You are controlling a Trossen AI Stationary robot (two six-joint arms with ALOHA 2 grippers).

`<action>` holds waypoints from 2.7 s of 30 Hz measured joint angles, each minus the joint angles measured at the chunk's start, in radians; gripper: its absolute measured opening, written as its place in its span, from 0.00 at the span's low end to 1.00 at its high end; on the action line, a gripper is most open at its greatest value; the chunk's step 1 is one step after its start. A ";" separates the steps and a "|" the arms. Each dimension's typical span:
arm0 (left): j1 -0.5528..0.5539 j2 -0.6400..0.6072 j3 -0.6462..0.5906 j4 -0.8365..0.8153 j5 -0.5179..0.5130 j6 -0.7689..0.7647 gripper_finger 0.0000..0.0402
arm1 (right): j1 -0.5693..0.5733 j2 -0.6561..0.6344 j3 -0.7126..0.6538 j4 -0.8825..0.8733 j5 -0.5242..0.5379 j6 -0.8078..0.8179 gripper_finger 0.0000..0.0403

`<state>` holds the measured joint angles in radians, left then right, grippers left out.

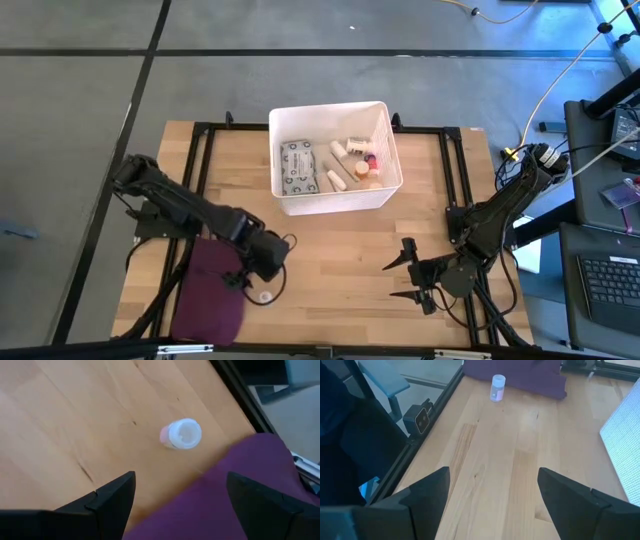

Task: Pick & place medical supplies in basket/bin
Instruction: Put the transparent pill bottle into the white bin

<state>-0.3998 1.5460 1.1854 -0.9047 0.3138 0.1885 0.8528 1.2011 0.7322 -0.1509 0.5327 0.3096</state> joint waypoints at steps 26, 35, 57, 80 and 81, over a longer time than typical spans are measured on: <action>-0.133 0.167 0.001 0.132 -0.161 -0.104 0.75 | 0.000 0.000 0.000 -0.003 0.000 -0.006 0.75; -0.163 0.167 0.001 0.185 -0.213 -0.064 0.75 | 0.000 0.000 0.000 -0.003 0.000 -0.004 0.75; -0.175 0.235 0.001 0.214 -0.162 -0.044 0.66 | 0.000 0.000 0.000 -0.003 0.000 -0.001 0.75; -0.114 0.235 0.105 0.043 -0.164 0.008 0.34 | 0.000 0.000 0.000 -0.003 0.000 -0.004 0.75; -0.106 0.235 0.128 0.013 -0.178 0.021 0.35 | 0.000 0.000 0.000 -0.003 0.000 -0.004 0.75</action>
<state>-0.5053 1.7813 1.3138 -0.8920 0.1358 0.2092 0.8529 1.2011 0.7319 -0.1543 0.5327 0.3059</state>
